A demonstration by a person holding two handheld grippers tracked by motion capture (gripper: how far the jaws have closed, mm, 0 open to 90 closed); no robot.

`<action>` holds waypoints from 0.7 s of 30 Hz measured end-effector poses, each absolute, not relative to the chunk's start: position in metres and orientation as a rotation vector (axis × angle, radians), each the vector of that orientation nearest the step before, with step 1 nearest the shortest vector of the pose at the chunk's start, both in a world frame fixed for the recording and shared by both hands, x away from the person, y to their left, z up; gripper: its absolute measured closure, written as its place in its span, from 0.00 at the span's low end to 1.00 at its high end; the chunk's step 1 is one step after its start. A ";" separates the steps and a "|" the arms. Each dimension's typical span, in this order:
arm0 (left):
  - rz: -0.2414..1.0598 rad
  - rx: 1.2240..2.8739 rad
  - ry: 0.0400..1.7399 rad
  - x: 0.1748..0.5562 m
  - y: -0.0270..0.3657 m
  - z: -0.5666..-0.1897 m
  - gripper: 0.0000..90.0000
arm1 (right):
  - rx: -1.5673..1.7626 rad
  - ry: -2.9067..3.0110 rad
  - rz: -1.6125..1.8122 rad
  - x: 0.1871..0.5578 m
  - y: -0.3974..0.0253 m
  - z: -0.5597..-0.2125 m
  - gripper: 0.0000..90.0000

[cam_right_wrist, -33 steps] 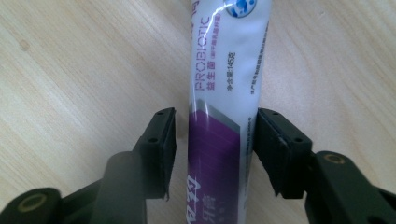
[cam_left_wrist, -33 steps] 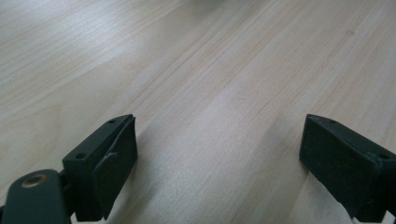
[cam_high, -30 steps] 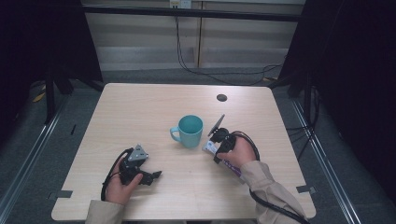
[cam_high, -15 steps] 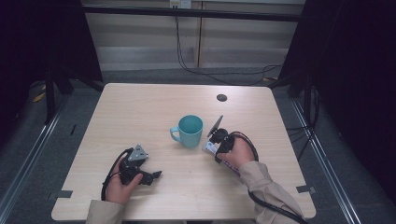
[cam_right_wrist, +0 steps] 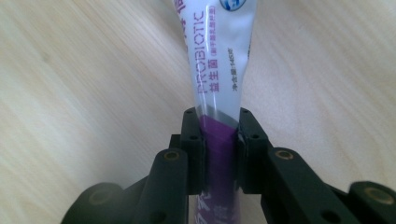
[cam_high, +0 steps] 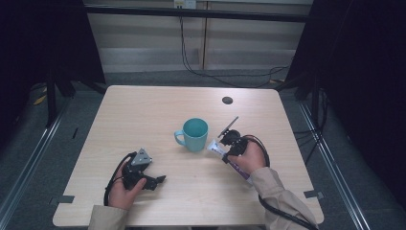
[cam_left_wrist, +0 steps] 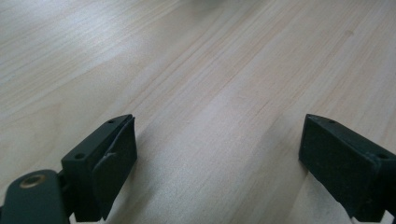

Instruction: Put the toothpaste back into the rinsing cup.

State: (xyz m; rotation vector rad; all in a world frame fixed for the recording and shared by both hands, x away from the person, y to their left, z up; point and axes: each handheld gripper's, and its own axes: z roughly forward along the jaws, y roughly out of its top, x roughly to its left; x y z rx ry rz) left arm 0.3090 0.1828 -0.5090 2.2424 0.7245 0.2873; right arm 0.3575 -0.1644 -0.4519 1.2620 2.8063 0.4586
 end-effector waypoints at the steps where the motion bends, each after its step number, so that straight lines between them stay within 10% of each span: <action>1: 0.287 2.243 0.726 0.309 0.183 -0.509 0.12 | 1.250 2.809 0.492 0.357 -0.166 -0.449 0.85; 21: 0.286 2.241 0.726 0.309 0.183 -0.509 0.12 | 1.229 2.603 0.915 0.346 -0.192 -0.407 0.85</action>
